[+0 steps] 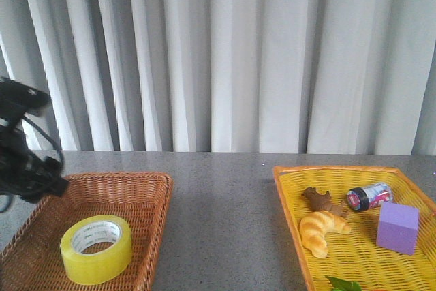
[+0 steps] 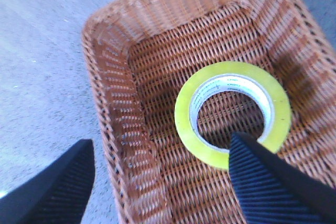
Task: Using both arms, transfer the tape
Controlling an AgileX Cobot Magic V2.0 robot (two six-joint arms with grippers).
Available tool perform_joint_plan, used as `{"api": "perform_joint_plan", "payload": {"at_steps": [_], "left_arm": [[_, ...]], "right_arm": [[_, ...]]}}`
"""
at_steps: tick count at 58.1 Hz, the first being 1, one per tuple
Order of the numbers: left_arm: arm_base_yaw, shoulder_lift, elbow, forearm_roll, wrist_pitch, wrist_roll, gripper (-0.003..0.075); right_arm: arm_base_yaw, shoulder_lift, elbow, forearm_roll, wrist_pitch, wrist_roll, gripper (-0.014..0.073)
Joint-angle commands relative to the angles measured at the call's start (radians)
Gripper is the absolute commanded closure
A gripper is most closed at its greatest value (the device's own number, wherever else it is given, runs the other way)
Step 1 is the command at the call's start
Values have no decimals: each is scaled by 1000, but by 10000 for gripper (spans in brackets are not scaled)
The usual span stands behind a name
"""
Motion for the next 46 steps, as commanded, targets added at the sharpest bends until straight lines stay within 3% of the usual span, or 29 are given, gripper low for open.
{"api": "perform_joint_plan", "payload": {"at_steps": [1,27,46], "left_arm": [[0,-143,19,-2,-22,-36,196],[-3,-734,617,-97,-183,-52,196],[-3,-1023,856,-61,-276,-49,230]], "right_arm": [[-6,-7,-25,-8,-51,-1,232],[-6,-7,-25,-8,-51,-1,232],[-6,-7,-23,13,-48,0,232]]}}
